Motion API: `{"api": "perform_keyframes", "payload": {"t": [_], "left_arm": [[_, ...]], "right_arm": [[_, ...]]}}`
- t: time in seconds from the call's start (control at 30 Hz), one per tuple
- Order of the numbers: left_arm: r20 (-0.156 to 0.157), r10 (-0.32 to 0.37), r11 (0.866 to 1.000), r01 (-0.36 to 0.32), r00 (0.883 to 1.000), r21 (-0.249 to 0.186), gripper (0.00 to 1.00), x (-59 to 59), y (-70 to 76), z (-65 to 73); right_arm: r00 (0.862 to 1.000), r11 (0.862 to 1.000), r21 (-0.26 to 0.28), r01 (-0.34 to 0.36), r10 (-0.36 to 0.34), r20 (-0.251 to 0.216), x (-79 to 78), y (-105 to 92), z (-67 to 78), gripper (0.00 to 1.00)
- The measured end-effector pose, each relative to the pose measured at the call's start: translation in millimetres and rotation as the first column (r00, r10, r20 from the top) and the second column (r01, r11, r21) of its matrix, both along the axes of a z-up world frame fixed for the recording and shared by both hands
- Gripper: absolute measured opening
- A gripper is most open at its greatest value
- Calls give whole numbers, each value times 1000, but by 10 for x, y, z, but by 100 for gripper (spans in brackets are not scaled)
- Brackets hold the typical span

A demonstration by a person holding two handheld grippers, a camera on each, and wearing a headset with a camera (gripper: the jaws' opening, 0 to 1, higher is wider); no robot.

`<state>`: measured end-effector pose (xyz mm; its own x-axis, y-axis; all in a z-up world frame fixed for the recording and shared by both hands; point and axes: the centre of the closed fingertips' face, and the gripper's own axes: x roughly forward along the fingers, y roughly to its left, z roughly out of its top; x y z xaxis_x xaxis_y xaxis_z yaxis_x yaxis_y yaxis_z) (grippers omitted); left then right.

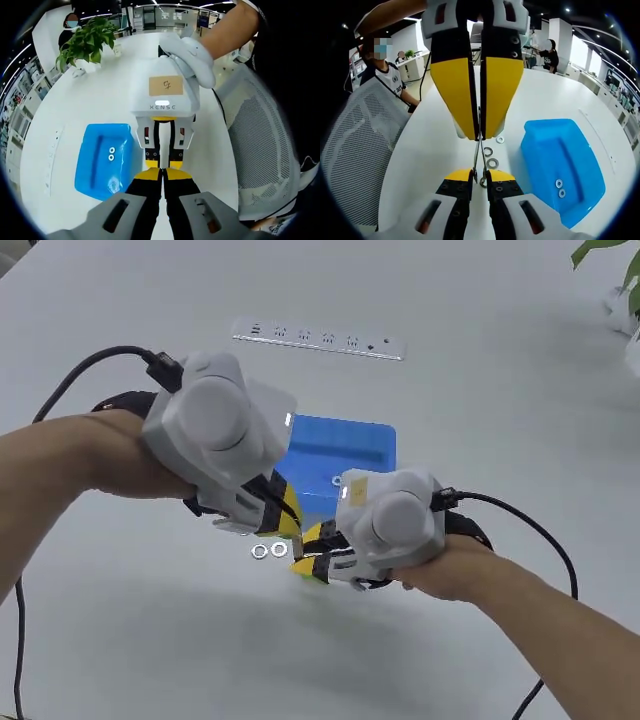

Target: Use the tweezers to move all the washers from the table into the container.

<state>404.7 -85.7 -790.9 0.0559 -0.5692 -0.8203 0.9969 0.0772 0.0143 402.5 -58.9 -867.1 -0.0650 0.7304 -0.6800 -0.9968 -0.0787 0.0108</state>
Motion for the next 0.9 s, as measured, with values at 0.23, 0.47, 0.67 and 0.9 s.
{"api": "perform_keyframes", "payload": {"t": [0.23,0.47,0.67,0.9], "left_arm": [[-1,0,1000,0,1000,-8,5,19,-12,10],[-6,2,1000,-2,1000,-12,5,34,-13,10],[-7,5,1000,-5,1000,-17,5,48,-15,11],[-9,5,1000,-5,1000,-22,5,51,-18,11]], "right_arm": [[1000,1000,2,1,-1,-1,-4,-12,-2,14],[1000,1000,0,4,-4,-1,23,-7,-7,12],[1000,1000,0,8,-8,-5,29,-4,-7,11],[1000,1000,1,11,-11,-10,31,-4,-4,11]]}}
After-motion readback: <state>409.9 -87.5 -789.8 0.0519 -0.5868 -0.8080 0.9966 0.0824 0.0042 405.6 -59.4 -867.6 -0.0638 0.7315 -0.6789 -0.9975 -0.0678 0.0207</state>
